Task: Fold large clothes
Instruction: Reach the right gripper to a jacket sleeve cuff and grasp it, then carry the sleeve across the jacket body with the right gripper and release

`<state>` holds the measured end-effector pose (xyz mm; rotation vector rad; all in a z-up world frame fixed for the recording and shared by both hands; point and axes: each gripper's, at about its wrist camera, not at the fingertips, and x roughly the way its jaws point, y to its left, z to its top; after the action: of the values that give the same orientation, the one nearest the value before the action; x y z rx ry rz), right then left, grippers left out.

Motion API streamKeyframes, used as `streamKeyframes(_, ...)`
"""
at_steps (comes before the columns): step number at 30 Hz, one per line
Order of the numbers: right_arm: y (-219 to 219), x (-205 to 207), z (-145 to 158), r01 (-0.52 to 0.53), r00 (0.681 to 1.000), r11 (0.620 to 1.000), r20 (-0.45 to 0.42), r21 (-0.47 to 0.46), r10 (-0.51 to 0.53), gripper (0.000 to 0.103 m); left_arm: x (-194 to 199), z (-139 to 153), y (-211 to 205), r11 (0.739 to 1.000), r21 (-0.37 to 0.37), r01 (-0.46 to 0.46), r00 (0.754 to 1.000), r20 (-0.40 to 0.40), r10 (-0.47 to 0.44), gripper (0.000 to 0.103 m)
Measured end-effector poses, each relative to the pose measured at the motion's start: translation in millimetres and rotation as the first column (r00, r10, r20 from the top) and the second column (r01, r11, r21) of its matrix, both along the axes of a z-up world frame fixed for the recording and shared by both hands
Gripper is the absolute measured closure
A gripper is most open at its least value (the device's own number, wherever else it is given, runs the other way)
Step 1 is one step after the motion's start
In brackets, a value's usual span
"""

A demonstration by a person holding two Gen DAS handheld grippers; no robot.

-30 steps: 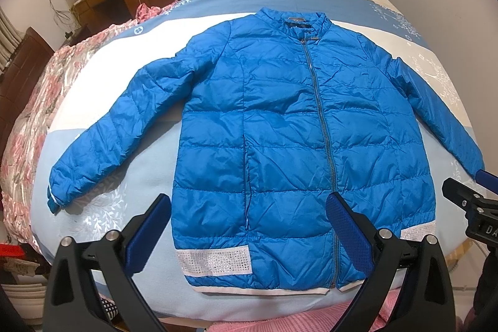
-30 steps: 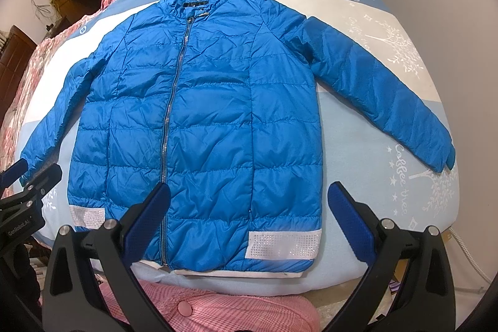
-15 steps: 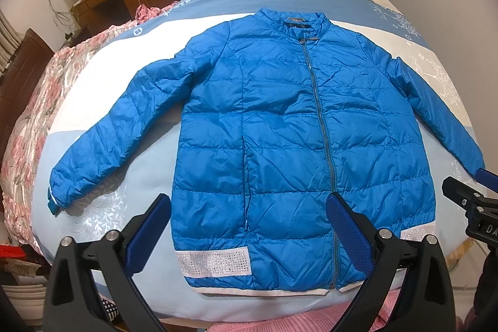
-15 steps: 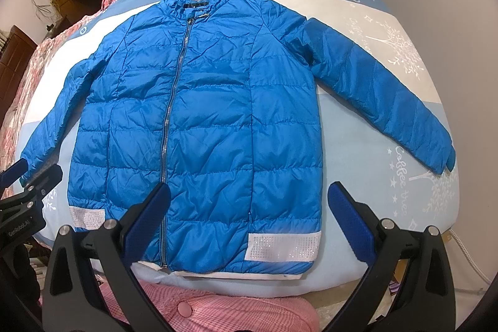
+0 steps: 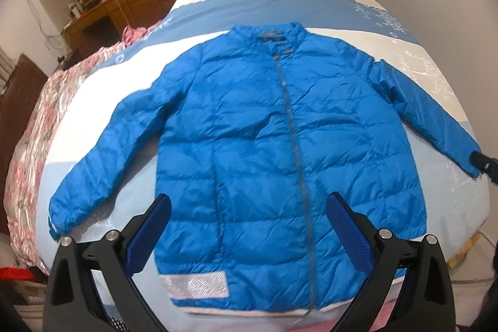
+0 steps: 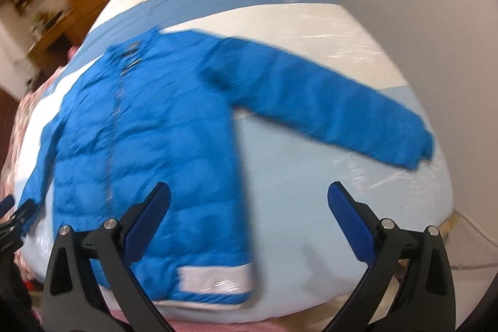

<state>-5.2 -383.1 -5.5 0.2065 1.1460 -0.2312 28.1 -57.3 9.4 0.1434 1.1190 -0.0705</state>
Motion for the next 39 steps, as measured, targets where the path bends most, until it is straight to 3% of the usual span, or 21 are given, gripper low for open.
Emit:
streamKeyframes(7,-144,-1,-18,0.153,0.988,0.986,-0.028,-0.061,-0.155,0.003,42,-5,-69,0.997,-0.06,0.045,0.999,-0.009,-0.046,0.004)
streamKeyframes(12,-247,-1,-55,0.247,0.964,0.969,-0.094,-0.015,-0.247,0.003,78,-16,-141,0.992,-0.089,0.09,0.996,0.011,-0.089,0.004)
streamKeyframes(15,-288,1,-84,0.265,0.957,0.962,-0.146,0.073,-0.252,0.003,98,-26,-187,0.986,-0.117,0.115,0.993,0.021,-0.113,0.004)
streamKeyframes(21,-329,-3,-123,0.28,0.949,0.943,-0.2,0.181,-0.243,0.003,135,-58,-262,0.973,-0.192,0.129,0.992,0.008,-0.13,0.004)
streamKeyframes(25,-350,1,-143,0.283,0.946,0.93,-0.23,0.235,-0.229,0.003,150,-81,-301,0.972,-0.183,0.151,0.988,-0.002,-0.154,0.004)
streamKeyframes(31,-356,9,-164,0.267,0.954,0.91,-0.223,0.318,-0.202,0.005,163,-112,-320,0.971,-0.19,0.144,0.985,-0.065,-0.158,0.004)
streamKeyframes(33,-353,11,-162,0.249,0.959,0.924,-0.207,0.292,-0.193,0.019,166,-120,-321,0.974,-0.178,0.143,0.985,-0.071,-0.157,0.004)
streamKeyframes(35,-349,17,-158,0.225,0.967,0.921,-0.189,0.318,-0.171,0.056,167,-127,-320,0.974,-0.179,0.142,0.984,-0.081,-0.158,0.004)
streamKeyframes(36,-347,18,-156,0.216,0.971,0.899,-0.18,0.381,-0.156,0.067,168,-129,-319,0.974,-0.181,0.138,0.984,-0.086,-0.156,0.004)
streamKeyframes(37,-347,19,-154,0.217,0.972,0.886,-0.176,0.409,-0.156,0.075,168,-130,-317,0.974,-0.18,0.136,0.984,-0.091,-0.154,0.004)
streamKeyframes(39,-344,21,-142,0.194,0.979,0.881,-0.144,0.432,-0.145,0.078,168,-129,-312,0.97,-0.2,0.138,0.983,-0.095,-0.16,0.004)
